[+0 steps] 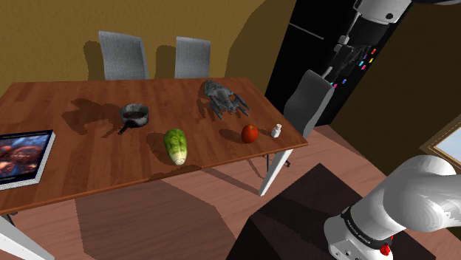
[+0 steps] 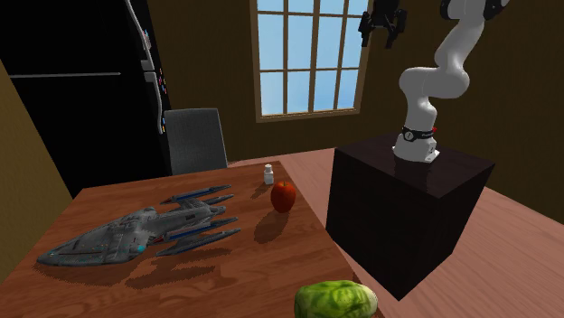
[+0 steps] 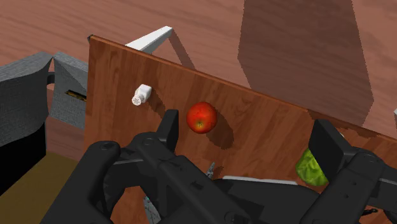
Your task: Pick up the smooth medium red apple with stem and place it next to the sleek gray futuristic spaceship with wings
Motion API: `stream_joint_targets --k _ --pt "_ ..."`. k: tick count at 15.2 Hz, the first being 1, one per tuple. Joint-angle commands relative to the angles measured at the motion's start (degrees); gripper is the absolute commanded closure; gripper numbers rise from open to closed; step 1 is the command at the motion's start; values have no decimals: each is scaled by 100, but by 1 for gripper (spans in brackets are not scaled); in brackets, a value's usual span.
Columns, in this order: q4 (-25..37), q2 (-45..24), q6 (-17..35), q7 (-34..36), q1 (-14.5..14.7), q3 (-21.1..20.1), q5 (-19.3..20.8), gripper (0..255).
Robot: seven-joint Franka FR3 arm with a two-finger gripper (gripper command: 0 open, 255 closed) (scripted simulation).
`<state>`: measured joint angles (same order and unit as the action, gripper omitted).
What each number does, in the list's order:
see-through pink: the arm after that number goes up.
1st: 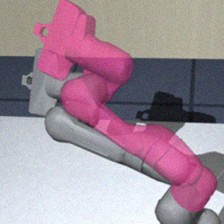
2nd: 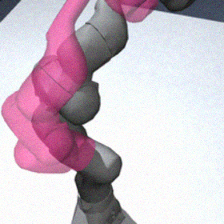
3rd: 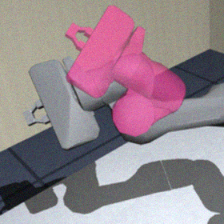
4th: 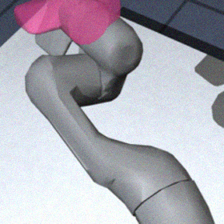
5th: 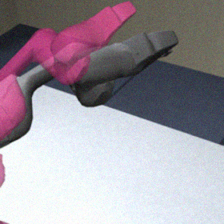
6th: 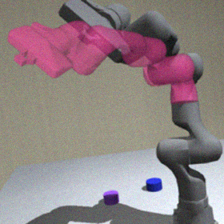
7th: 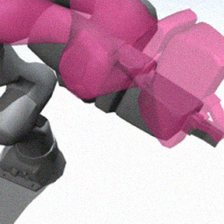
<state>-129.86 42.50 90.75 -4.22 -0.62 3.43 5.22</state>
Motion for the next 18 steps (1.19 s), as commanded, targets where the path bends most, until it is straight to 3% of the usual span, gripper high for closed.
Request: stream_joint_targets --k 1,10,18 --pt "0 0 0 0 0 0 0 0" --pt "-716 -1048 1818 244 -75 144 8 0" --pt "-794 -2462 3358 402 -116 281 -50 0"
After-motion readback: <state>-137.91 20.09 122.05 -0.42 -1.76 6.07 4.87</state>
